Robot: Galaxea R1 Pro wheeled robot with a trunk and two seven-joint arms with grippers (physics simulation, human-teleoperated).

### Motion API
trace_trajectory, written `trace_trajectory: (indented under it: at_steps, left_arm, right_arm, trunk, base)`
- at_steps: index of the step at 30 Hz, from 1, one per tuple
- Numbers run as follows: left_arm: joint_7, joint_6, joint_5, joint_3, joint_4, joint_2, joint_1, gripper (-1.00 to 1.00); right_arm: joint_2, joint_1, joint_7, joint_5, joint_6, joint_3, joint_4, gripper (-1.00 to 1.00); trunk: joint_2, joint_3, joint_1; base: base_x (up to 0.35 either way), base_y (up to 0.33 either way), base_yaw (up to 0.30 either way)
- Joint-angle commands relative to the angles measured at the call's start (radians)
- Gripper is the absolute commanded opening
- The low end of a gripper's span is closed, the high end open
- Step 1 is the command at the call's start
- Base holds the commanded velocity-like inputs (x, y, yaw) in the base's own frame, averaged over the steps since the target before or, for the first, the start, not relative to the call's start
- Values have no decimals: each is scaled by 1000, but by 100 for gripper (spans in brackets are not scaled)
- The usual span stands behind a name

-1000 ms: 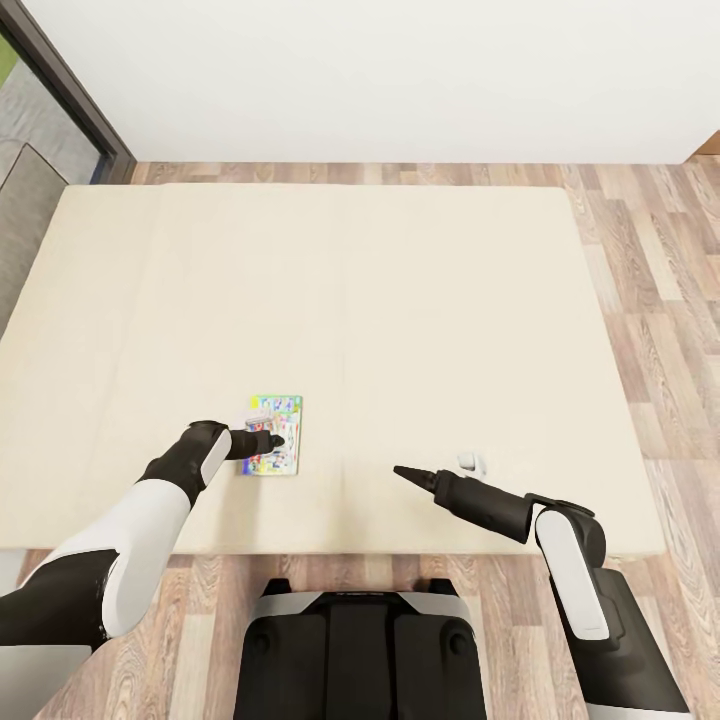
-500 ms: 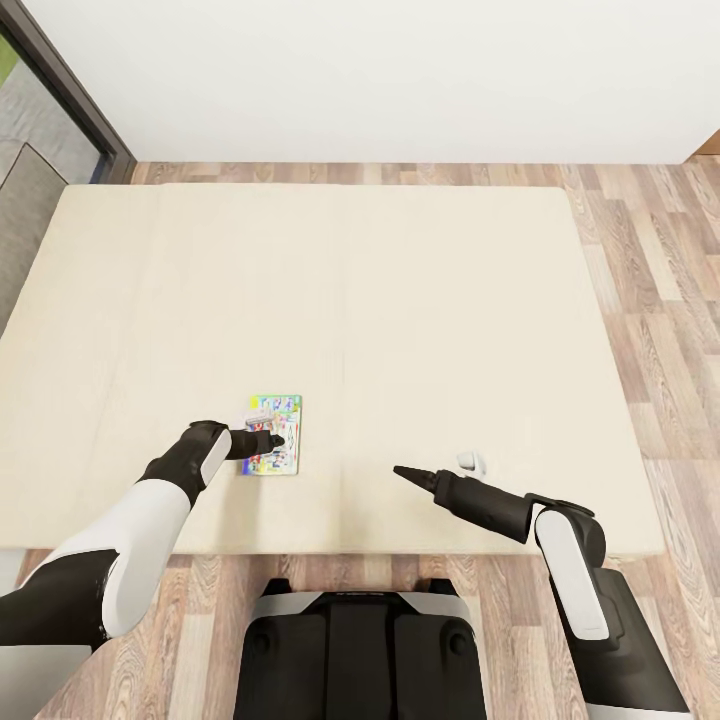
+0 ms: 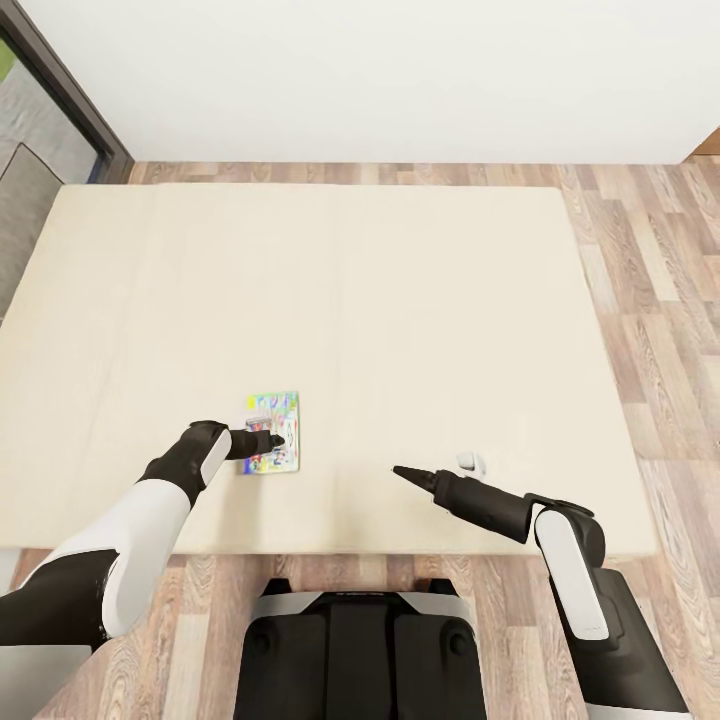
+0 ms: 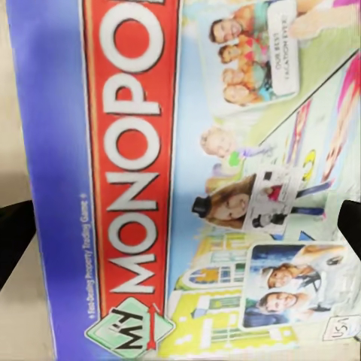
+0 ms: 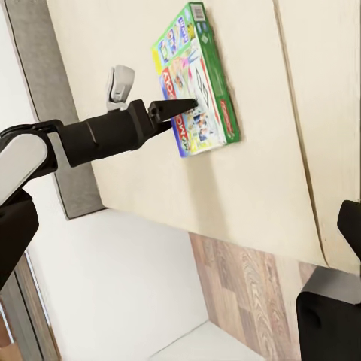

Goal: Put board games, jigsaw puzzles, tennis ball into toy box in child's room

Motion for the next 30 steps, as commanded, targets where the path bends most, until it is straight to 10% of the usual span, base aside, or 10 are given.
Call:
trace_trajectory:
  at_steps: [1,30]
  left_arm:
    - [-2,7,3,6,-2,-1,0,100]
    - [-2,7,3,6,-1,-1,0,100]
  right_arm:
    - [0,-1,10,8,4,-2,0,100]
    - [0,-1,8,9,4,-2,1,100]
  trunk:
    - [-2,-1,1]
    - [-2,-1,1]
  base:
    - [0,-231,0]
    - [0,-40,0]
